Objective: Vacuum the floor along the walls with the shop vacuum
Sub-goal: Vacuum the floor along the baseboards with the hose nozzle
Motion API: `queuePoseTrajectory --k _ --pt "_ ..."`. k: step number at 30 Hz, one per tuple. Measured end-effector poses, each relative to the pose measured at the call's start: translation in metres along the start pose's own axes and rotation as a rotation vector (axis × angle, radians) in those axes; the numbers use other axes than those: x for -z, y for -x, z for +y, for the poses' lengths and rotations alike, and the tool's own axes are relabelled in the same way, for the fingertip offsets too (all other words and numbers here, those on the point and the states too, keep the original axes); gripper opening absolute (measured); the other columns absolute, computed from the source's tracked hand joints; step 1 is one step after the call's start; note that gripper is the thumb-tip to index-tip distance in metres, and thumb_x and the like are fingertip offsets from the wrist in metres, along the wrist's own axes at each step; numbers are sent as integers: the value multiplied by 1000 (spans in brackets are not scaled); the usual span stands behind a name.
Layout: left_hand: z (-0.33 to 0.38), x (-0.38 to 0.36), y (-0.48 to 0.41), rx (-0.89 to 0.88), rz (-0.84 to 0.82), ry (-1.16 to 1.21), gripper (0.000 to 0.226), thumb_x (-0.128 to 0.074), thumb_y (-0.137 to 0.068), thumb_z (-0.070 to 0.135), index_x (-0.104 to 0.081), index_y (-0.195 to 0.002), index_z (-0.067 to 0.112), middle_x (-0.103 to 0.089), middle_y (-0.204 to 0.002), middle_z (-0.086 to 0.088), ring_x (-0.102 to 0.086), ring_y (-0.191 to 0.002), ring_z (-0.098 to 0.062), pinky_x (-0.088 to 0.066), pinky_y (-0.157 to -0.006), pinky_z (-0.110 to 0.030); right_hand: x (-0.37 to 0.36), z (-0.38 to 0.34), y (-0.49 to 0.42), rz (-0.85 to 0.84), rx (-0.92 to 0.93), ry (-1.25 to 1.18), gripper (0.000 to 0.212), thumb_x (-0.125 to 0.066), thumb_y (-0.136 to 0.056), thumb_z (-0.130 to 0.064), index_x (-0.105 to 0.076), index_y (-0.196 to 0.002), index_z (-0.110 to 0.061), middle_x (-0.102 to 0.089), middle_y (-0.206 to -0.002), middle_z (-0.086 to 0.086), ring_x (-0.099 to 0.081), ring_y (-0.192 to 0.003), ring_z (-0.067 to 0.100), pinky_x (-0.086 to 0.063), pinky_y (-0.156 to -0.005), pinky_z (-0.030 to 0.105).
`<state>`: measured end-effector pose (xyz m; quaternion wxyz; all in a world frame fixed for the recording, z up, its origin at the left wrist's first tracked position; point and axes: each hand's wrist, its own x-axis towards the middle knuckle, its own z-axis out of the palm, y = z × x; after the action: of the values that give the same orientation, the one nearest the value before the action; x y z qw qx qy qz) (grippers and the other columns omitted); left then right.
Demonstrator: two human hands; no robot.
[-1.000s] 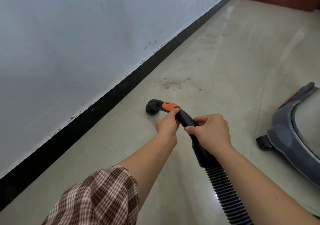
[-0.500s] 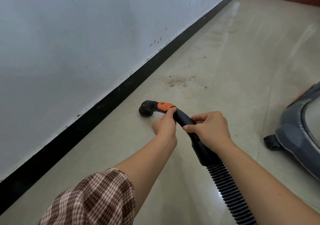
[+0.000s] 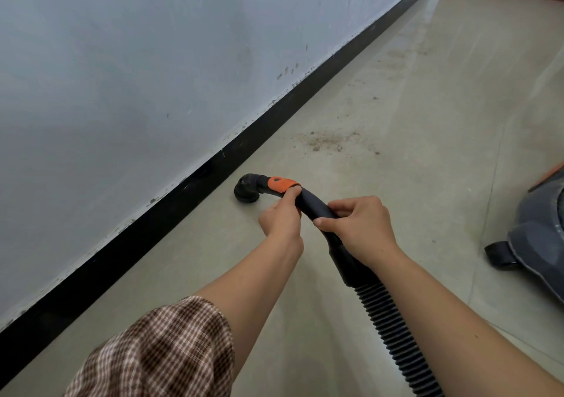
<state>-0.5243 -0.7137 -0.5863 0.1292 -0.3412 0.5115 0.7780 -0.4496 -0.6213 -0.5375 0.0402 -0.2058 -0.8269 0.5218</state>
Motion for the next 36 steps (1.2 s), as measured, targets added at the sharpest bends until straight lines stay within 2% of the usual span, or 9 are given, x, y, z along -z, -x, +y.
queuePoseTrajectory --k 2,5,8,14,18,21,25,30,36 --pt "-1 -2 3 9 -4 10 20 -82 -73 21 -66 -68 10 -68 -68 -3 -64 -66 -15 -48 -60 -23 5 -2 0 4 -5 22 48 -83 -70 -17 -63 -46 -52 -65 -54 -22 -66 -72 9 -56 -63 24" --pt "-6 -10 11 32 -30 27 21 -83 -72 20 -66 -68 10 -68 -66 -2 -65 -65 -14 -47 -58 -23 17 -1 -1 36 -32 52 37 -85 -67 -15 -63 -43 -35 -67 -57 -16 -69 -63 13 -59 -66 34" --pt "-13 -20 20 53 -63 20 21 -84 -71 22 -67 -69 10 -69 -69 -2 -65 -68 -15 -48 -62 -23 31 1 2 75 -51 83 38 -85 -65 -15 -60 -43 -32 -65 -53 -17 -69 -62 11 -59 -65 33" --pt "-33 -37 36 71 -119 -11 20 -83 -71 23 -67 -70 11 -71 -70 -2 -67 -71 -14 -50 -68 -25 57 8 13 118 -74 142 39 -84 -67 -16 -63 -41 -35 -69 -62 -14 -67 -64 14 -56 -61 28" --pt "-37 -46 43 81 -176 -7 18 -82 -73 20 -67 -72 11 -70 -68 -1 -67 -67 -11 -50 -65 -23 65 12 14 155 -80 178 18 -83 -68 -17 -67 -58 -17 -71 -72 3 -67 -66 19 -57 -63 33" --pt "-36 -51 43 93 -226 -12 16 -81 -76 17 -66 -74 10 -69 -71 -2 -67 -68 -9 -51 -68 -21 66 14 12 167 -78 191 7 -81 -71 -19 -75 -71 -17 -72 -69 6 -68 -68 22 -54 -58 28" --pt "-33 -56 37 97 -261 -3 15 -80 -78 15 -66 -79 9 -71 -68 -1 -68 -66 -7 -52 -64 -19 63 18 8 183 -71 205 7 -78 -73 -19 -74 -72 -14 -71 -67 8 -67 -67 25 -52 -56 29" --pt "-26 -59 22 77 -265 2 15 -80 -77 13 -66 -75 8 -70 -65 -1 -67 -65 -9 -53 -63 -18 51 19 -4 201 -61 201 8 -76 -75 -20 -73 -72 -14 -70 -66 9 -65 -66 27 -52 -57 32" --pt "-14 -55 0 47 -261 -20 14 -78 -79 14 -66 -75 9 -70 -57 4 -68 -55 -2 -52 -60 -15 31 19 -19 192 -55 167 5 -76 -76 -20 -74 -74 -16 -70 -66 6 -66 -65 27 -53 -58 34"
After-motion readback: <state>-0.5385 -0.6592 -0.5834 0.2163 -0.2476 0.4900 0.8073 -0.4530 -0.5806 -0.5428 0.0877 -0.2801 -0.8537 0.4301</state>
